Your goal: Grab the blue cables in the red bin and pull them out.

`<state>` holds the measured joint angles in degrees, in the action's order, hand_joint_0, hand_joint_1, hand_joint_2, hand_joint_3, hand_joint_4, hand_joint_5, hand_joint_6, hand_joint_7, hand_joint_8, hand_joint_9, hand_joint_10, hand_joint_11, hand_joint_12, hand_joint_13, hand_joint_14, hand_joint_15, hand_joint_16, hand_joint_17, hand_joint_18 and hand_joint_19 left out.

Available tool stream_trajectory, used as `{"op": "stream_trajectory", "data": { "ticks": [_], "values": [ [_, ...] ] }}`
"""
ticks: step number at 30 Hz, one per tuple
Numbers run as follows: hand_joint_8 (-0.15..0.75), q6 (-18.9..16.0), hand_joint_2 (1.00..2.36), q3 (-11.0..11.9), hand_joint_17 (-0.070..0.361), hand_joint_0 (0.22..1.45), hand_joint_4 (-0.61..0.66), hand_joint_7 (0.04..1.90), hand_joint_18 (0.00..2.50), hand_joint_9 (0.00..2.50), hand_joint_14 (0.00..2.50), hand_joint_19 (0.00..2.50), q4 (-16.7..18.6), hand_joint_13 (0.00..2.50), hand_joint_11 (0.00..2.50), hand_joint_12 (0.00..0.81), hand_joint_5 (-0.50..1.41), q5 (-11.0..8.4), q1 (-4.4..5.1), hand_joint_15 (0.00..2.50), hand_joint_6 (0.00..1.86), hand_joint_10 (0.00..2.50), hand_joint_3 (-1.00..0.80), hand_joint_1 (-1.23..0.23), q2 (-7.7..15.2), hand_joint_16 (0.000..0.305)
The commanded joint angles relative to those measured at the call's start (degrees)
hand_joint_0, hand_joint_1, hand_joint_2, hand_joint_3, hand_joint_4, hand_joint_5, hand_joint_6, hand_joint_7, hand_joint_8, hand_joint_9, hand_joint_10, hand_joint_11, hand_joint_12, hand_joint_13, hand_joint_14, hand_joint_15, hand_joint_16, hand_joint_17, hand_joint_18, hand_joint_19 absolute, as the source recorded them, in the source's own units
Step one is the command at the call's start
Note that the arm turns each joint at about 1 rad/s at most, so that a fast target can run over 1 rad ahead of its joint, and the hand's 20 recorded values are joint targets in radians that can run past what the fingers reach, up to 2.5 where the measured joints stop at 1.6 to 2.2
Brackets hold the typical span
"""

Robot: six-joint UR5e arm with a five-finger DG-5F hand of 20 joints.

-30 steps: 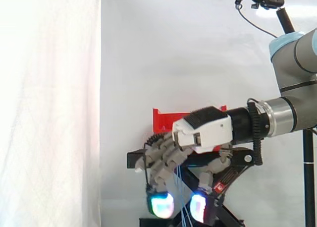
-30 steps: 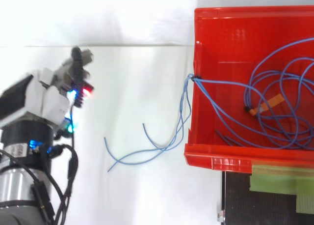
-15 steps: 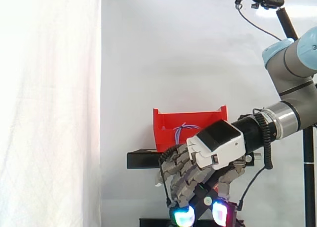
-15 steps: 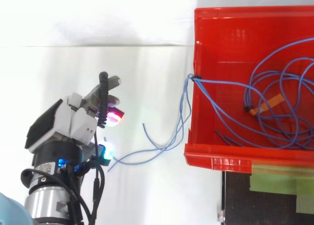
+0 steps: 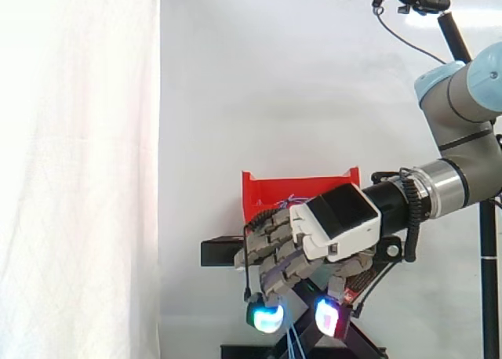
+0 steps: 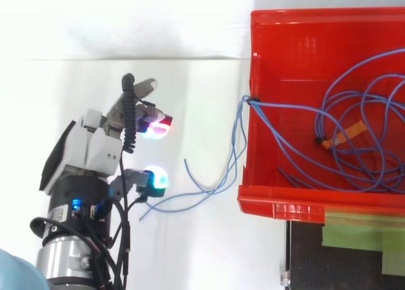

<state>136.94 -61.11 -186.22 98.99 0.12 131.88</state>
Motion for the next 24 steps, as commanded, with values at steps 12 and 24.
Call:
{"op": "stream_trajectory", "data": {
  "ticks": [12, 24],
  "values": [
    [0.268, 5.05, 1.00, 5.12, 0.114, 0.76, 0.10, 0.77, 0.39, 0.77, 0.01, 0.46, -1.26, 0.46, 0.94, 0.366, 0.60, -0.29, -0.55, 0.32, 0.00, 0.02, -1.00, -0.98, -0.05, 0.051],
    [0.270, 8.82, 1.00, 6.88, 0.116, 0.74, 0.11, 0.76, 0.39, 0.77, 0.01, 0.46, -0.90, 0.46, 0.94, 0.370, 0.60, -0.03, -2.05, 0.32, 0.00, 0.02, -1.00, -0.95, -0.05, 0.051]
  ]
}}
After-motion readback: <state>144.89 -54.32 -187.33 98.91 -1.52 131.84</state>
